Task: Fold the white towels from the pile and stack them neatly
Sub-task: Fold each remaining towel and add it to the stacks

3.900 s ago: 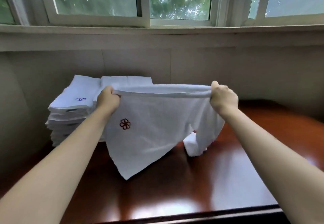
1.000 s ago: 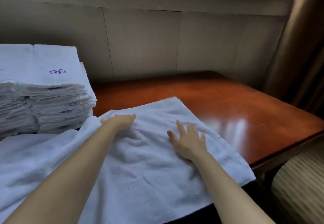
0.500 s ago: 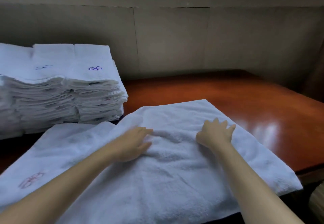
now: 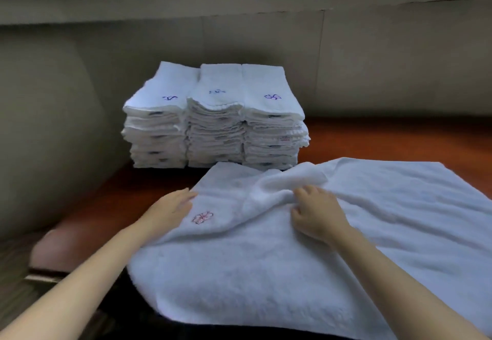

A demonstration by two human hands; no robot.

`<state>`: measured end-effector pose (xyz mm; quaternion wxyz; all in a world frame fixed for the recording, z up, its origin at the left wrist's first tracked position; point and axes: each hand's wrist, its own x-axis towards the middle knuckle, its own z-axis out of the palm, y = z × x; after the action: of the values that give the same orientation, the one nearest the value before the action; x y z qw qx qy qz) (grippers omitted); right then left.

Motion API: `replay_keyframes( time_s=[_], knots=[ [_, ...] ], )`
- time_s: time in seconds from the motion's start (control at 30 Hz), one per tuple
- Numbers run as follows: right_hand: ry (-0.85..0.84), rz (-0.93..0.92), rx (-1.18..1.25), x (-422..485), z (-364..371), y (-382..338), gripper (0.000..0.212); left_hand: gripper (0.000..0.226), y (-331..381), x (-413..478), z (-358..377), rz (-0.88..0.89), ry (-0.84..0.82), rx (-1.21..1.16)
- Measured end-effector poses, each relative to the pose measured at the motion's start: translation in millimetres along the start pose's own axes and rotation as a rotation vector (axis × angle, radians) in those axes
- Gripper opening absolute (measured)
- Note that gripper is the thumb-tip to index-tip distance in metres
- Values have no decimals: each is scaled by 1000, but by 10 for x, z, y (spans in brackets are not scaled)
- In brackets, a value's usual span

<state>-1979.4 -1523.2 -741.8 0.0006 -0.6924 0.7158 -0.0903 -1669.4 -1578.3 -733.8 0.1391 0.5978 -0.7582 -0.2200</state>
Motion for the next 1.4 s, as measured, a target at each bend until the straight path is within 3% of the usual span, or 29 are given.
replay_keyframes(
  time_s=[0.07,0.13,0.23,0.37,0.47,0.6,0.63,0.7,0.77,0.8,0.87,1.0,1.1,1.2,1.33,1.4],
  knots=[
    [68,-101,33,-16,24,-100,45,42,-81,-27,-10,-4,-52,61],
    [61,-194,48,-48,95,-212,51,36,-68,3,-19,-17,8,169],
    [121,-287,20,-82,130,-299,46,25,-59,-29,-60,-34,57,120],
    [147,-312,93,-136,151,-322,34,19,-257,-104,-230,-227,239,292],
    [106,-276,121,-150,216,-349,33,19,-284,-148,-303,-352,232,389],
    [125,-272,106,-162,200,-369,31,27,-159,-179,-256,-292,266,712],
    [159,-280,102,-173,194,-378,29,29,-135,-181,-240,-212,277,707],
    [214,-309,81,-182,178,-383,28,38,-127,-162,-182,-50,163,434],
    [79,-272,56,-171,161,-362,37,53,-137,-195,-85,-19,-76,200],
    [-23,-227,67,-154,163,-324,43,57,-173,-210,-26,-33,-136,237],
    [-151,-170,51,-115,148,-227,51,57,-307,-211,44,-70,-78,340],
    [-135,23,24,-118,108,81,63,51,-388,-159,6,-201,106,309],
    [-142,169,30,-147,82,364,68,50,-358,-141,13,-235,104,293],
    [-162,205,22,-171,68,550,70,50,-390,-132,-20,-125,97,263],
    [-168,262,-4,-203,41,734,72,45,-437,-220,-86,63,170,-39],
    [-173,281,-10,-207,23,813,72,45,-459,-271,-102,120,209,-30]
  ],
)
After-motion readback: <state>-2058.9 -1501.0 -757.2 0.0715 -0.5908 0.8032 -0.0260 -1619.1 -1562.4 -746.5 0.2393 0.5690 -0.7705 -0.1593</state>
